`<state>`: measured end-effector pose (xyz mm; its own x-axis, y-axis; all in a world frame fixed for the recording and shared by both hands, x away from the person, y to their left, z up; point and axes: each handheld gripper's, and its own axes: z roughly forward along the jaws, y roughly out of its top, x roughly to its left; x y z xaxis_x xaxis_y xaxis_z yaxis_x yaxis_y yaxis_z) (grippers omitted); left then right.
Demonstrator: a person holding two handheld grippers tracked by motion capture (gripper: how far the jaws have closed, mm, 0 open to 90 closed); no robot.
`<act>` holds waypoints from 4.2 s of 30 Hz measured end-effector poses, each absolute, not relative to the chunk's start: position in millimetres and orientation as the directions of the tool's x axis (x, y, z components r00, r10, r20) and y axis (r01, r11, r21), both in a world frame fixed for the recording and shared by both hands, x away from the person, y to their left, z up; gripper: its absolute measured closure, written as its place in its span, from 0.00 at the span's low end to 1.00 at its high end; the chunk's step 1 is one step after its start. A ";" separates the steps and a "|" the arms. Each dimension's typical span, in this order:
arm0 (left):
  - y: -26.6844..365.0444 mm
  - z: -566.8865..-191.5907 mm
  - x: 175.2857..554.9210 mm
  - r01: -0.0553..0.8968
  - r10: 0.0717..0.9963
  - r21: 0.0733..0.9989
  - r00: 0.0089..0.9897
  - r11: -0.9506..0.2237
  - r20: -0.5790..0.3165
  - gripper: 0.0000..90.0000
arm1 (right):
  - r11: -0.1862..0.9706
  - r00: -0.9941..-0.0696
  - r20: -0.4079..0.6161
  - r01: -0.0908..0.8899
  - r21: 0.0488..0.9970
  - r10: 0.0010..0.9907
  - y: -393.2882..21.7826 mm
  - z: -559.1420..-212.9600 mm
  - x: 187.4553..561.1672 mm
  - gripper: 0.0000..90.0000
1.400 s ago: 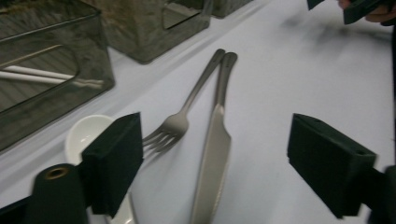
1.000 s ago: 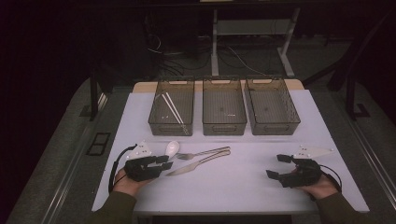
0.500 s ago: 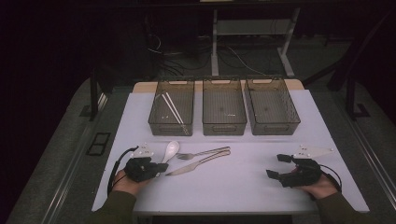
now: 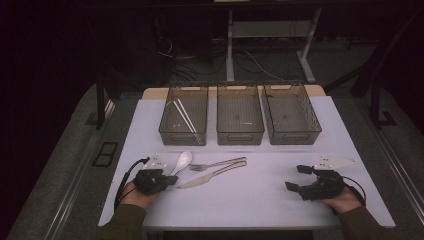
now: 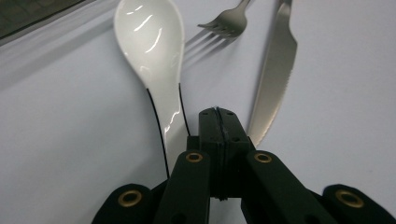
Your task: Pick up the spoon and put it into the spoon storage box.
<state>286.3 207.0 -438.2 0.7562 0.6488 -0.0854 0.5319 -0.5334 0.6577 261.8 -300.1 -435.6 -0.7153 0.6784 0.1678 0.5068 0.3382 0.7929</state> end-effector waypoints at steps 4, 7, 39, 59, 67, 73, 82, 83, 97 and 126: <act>212.7 -438.2 288.9 0.544 0.672 0.667 0.735 -0.509 -0.088 0.99 | 0.339 -0.716 0.166 0.506 0.793 0.679 -300.0 -435.6 261.7 0.22; 216.7 -438.6 291.7 0.550 0.687 0.664 0.723 -0.507 -0.075 0.99 | 0.339 -0.716 0.166 0.505 0.794 0.678 -299.9 -435.5 261.6 0.22; 231.1 -440.8 311.0 0.551 0.734 0.676 0.678 -0.489 -0.021 0.97 | 0.342 -0.715 0.163 0.506 0.792 0.679 -299.7 -435.4 261.8 0.22; 222.1 -412.7 309.3 0.495 0.718 0.783 0.690 -0.376 -0.091 0.53 | 0.333 -0.707 0.166 0.509 0.794 0.687 -301.3 -435.0 262.4 0.22; 218.0 -403.8 330.3 0.486 0.691 0.804 0.710 -0.343 -0.134 0.43 | 0.330 -0.702 0.169 0.515 0.791 0.691 -301.6 -435.8 263.0 0.22; 208.2 -408.4 348.2 0.475 0.665 0.801 0.735 -0.365 -0.133 0.44 | 0.331 -0.701 0.168 0.516 0.790 0.693 -301.9 -436.2 263.3 0.22; 199.8 -430.0 356.4 0.505 0.652 0.751 0.747 -0.426 -0.133 0.46 | 0.334 -0.702 0.166 0.516 0.789 0.693 -302.1 -436.0 262.0 0.22; 199.5 -431.8 356.4 0.509 0.653 0.744 0.746 -0.432 -0.130 0.47 | 0.334 -0.702 0.165 0.515 0.789 0.693 -301.9 -436.0 262.0 0.22; 198.7 -442.6 353.5 0.523 0.646 0.686 0.757 -0.505 -0.102 0.48 | 0.336 -0.701 0.161 0.515 0.789 0.695 -301.5 -435.7 261.8 0.22; 191.8 -439.2 342.8 0.417 0.551 0.670 0.835 -0.614 -0.014 0.79 | 0.338 -0.700 0.157 0.513 0.789 0.696 -301.2 -435.7 262.0 0.22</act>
<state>342.8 191.8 -439.2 0.8346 0.5507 -0.0142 0.4167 -0.6142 0.6702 262.0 -301.2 -435.7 -0.7002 0.6964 0.1573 0.5133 0.3380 0.7888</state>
